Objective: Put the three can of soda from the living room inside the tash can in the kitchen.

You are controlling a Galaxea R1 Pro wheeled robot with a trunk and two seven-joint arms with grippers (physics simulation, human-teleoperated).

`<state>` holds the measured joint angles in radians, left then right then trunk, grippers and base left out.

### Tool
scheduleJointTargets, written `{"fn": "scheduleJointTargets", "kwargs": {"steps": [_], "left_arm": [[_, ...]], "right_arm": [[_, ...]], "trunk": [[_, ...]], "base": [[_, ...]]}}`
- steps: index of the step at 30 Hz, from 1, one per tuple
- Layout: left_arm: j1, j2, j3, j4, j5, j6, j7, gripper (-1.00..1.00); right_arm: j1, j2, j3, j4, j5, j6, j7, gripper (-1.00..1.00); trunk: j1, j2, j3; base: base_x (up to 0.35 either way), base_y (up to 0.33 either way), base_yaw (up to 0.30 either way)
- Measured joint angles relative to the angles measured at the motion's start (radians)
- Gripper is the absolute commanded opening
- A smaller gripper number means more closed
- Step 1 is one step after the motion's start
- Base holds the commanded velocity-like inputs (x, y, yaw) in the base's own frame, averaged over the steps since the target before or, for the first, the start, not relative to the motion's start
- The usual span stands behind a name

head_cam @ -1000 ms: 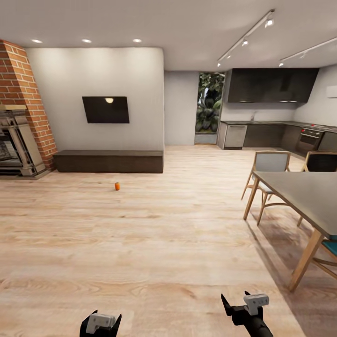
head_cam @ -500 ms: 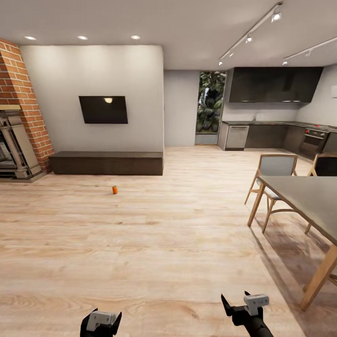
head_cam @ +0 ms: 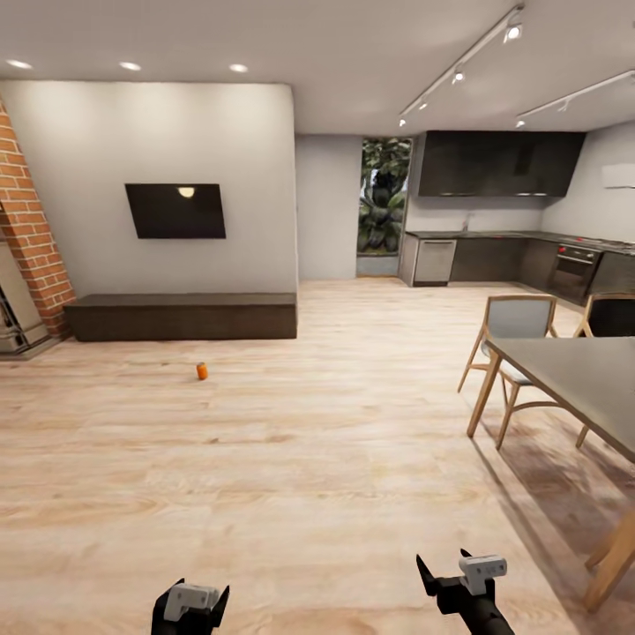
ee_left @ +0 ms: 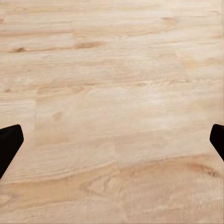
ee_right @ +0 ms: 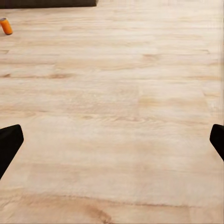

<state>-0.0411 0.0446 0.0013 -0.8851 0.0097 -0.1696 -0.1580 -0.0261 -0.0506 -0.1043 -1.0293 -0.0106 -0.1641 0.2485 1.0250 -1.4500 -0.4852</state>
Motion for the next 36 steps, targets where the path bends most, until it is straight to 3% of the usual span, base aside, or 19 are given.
{"fn": "scheduleJointTargets", "kwargs": {"steps": [15, 36], "left_arm": [[0.0, 0.0, 0.0, 0.001, -0.001, -0.001, 0.0, 1.0], [0.0, 0.0, 0.0, 0.0, -0.001, -0.001, 0.0, 1.0]], "right_arm": [[0.0, 0.0, 0.0, 0.001, 0.0, -0.001, 0.0, 1.0], [0.0, 0.001, 0.001, 0.001, 0.0, -0.001, 0.0, 1.0]], "trunk": [[0.0, 0.0, 0.016], [0.0, 0.0, 0.019]], "base": [[0.318, 0.066, -0.173], [0.323, 0.001, -0.015]]}}
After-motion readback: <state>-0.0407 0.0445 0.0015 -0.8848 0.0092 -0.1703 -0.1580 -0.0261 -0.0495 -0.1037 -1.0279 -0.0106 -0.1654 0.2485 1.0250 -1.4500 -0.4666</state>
